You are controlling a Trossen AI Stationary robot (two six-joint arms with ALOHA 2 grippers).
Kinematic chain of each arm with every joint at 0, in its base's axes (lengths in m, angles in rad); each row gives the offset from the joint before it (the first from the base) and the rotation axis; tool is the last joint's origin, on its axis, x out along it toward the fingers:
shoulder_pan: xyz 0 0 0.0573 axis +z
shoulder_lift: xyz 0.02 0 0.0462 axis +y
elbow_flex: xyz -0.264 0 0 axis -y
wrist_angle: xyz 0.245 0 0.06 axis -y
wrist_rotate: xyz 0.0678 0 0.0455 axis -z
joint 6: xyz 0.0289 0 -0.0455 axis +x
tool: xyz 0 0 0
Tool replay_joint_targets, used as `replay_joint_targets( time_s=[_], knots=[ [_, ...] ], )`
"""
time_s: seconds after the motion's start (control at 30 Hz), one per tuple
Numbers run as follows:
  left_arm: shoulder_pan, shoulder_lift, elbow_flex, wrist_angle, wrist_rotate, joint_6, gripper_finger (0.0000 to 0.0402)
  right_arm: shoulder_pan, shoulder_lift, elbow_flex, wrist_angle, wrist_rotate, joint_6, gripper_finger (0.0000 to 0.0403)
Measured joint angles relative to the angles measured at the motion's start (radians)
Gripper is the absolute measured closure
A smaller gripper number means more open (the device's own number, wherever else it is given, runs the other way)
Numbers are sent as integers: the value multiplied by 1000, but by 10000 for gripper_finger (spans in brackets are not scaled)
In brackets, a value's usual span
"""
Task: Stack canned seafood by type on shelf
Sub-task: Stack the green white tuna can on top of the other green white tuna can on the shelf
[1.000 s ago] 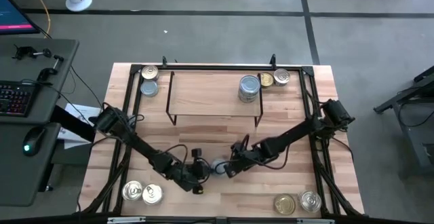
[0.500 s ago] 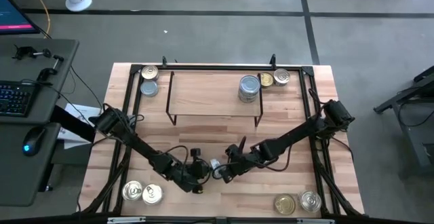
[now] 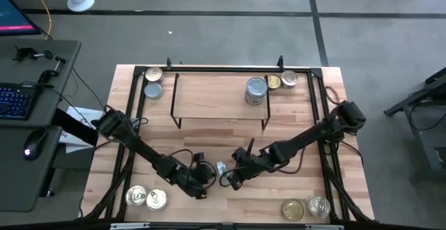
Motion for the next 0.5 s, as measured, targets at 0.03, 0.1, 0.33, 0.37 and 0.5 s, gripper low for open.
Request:
replay_joint_targets(
  time_s=[0.03, 0.1, 0.33, 0.37, 0.5],
  knots=[
    [0, -18, 0, -46, 26, -42, 401, 5, -8, 30, -50, 16, -17, 403],
    [-1, -60, -5, -145, 40, -93, 401, 14, -8, 105, -135, 48, -52, 403],
    [-36, -281, -154, -193, 23, -203, 401, 1, 112, 460, -496, 107, -147, 403],
    [-40, -314, -179, -202, 14, -216, 402, -2, 146, 519, -576, 130, -155, 403],
    [-37, -445, -258, -201, -27, -241, 401, -18, 274, 711, -773, 189, -145, 397]
  ],
)
